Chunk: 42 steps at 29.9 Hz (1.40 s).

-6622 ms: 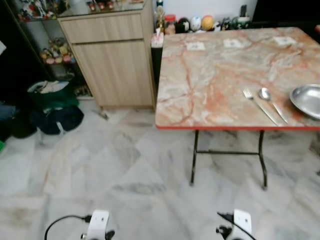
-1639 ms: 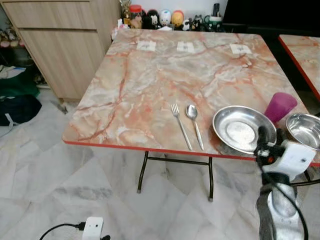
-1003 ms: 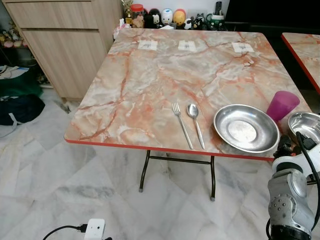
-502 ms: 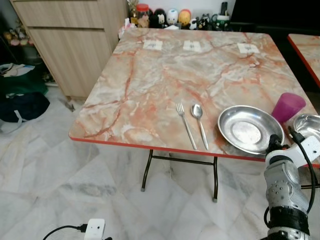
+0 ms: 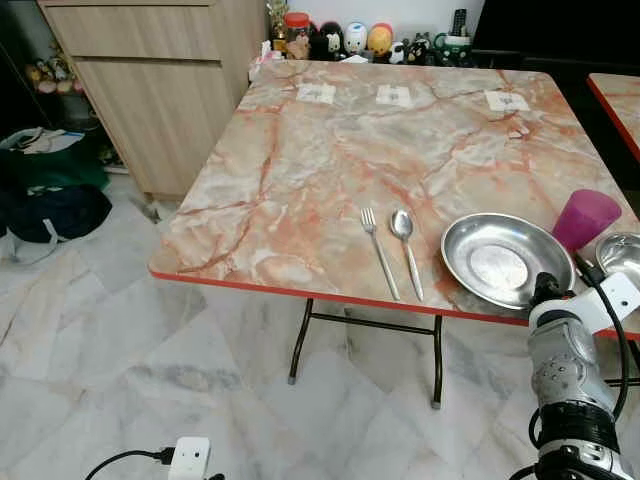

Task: Setting the table

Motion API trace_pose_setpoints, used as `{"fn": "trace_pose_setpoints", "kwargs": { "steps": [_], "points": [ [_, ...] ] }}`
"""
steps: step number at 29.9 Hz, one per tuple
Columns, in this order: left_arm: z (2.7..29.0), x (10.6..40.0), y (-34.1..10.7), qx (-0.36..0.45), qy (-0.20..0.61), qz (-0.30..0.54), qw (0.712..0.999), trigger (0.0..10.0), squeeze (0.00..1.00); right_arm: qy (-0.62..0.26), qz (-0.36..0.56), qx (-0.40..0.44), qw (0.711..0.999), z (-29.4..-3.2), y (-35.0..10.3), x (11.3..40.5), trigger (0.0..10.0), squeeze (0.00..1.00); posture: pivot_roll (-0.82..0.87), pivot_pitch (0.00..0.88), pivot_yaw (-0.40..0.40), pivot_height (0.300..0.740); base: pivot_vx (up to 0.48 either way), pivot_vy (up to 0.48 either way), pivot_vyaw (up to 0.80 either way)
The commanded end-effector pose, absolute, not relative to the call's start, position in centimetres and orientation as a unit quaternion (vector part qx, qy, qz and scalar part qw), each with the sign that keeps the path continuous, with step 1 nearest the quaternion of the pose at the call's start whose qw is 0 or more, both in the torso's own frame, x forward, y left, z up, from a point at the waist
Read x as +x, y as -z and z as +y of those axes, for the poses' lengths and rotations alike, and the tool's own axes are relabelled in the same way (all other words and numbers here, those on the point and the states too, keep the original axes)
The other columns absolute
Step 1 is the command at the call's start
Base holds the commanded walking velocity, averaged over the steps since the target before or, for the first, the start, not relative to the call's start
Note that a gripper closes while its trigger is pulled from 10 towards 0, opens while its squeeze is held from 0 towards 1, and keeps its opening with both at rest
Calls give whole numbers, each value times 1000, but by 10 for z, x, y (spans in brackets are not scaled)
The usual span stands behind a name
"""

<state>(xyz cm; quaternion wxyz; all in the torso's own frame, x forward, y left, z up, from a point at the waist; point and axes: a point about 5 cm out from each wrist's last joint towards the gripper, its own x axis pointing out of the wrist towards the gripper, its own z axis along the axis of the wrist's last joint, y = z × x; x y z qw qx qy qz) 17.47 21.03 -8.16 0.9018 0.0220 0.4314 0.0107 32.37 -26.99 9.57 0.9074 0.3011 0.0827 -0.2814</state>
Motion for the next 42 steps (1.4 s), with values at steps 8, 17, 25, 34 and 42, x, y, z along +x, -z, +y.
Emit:
{"fn": "trace_pose_setpoints", "kwargs": {
  "steps": [8,17,25,34,42],
  "points": [
    [213,170,83,16,-16,437,899,10000,0,282,82,306,906,-270,-97,328,0,0,-49,81,7,740,0,0,0],
    [213,171,83,13,-17,437,899,10000,0,292,99,301,902,-269,-91,327,0,0,-43,94,7,740,0,0,0],
    [213,170,83,11,-14,435,900,10000,0,299,102,299,900,-270,-91,327,0,0,-42,99,6,740,0,0,0],
    [211,171,83,13,-8,432,902,10000,0,320,58,279,904,-272,-98,324,0,0,-42,101,3,740,0,0,0],
    [210,172,82,19,-11,422,906,10000,0,268,-80,244,929,-255,-132,317,0,0,-45,103,0,740,0,0,0]
  ]
}}
